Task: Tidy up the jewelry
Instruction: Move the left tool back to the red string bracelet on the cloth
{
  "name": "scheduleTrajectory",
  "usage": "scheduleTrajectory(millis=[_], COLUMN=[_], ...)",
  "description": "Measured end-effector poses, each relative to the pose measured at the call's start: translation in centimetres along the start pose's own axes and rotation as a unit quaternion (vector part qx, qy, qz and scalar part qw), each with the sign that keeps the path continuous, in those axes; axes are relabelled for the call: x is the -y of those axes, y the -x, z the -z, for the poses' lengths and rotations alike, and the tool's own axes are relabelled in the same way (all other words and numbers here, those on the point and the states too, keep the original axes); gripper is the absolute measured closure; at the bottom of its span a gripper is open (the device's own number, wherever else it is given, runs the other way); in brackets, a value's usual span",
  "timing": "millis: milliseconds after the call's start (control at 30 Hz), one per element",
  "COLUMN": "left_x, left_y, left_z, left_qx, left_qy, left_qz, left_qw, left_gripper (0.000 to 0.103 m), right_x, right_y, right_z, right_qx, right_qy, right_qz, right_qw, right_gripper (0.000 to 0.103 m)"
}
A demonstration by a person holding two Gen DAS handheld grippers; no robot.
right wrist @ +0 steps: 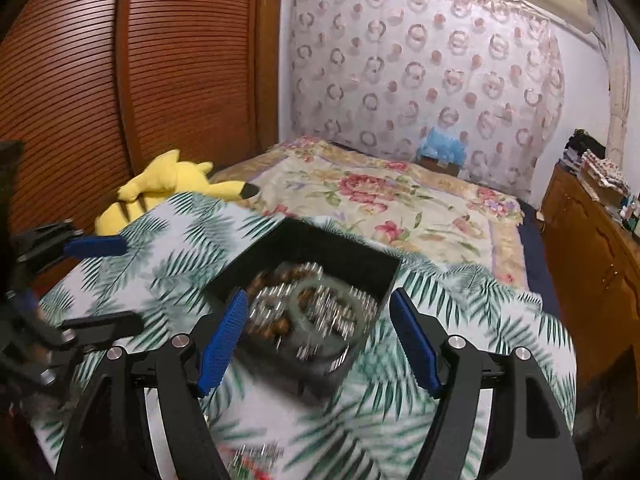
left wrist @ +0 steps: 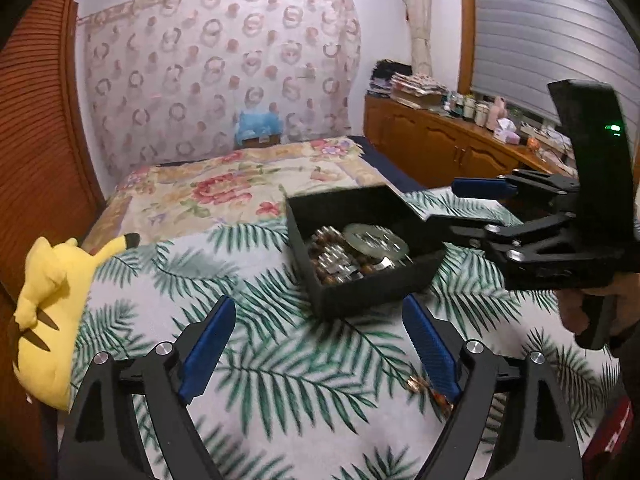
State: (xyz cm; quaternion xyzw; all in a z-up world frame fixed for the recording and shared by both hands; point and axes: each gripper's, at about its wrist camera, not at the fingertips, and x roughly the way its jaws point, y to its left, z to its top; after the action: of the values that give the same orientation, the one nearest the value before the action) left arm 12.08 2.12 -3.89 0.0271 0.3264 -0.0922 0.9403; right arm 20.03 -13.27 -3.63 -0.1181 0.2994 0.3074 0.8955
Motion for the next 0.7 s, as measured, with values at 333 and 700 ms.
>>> scheduleTrajectory(millis=[333, 700], left_x=[2.7, 2.4], left_y=[-0.5, -0.1], left_z=[3.0, 5.5], left_qx=[-0.028, -0.052], left_qy=[-0.012, 0.006], left_qz=[0.028, 0.035], left_qw=[0.9991, 0.998], left_gripper=[0.021, 0.021], right_x=[-0.2, -3.8], right_y=[2.1, 0.0], right_z=[7.0, 8.8], right_qx=[-0.053, -0.095], right_qy=[-0.023, -0.006], right_qz=[-0.031, -0.07], right_qw=[0.998, 0.993], right_gripper=[0.054, 0.081])
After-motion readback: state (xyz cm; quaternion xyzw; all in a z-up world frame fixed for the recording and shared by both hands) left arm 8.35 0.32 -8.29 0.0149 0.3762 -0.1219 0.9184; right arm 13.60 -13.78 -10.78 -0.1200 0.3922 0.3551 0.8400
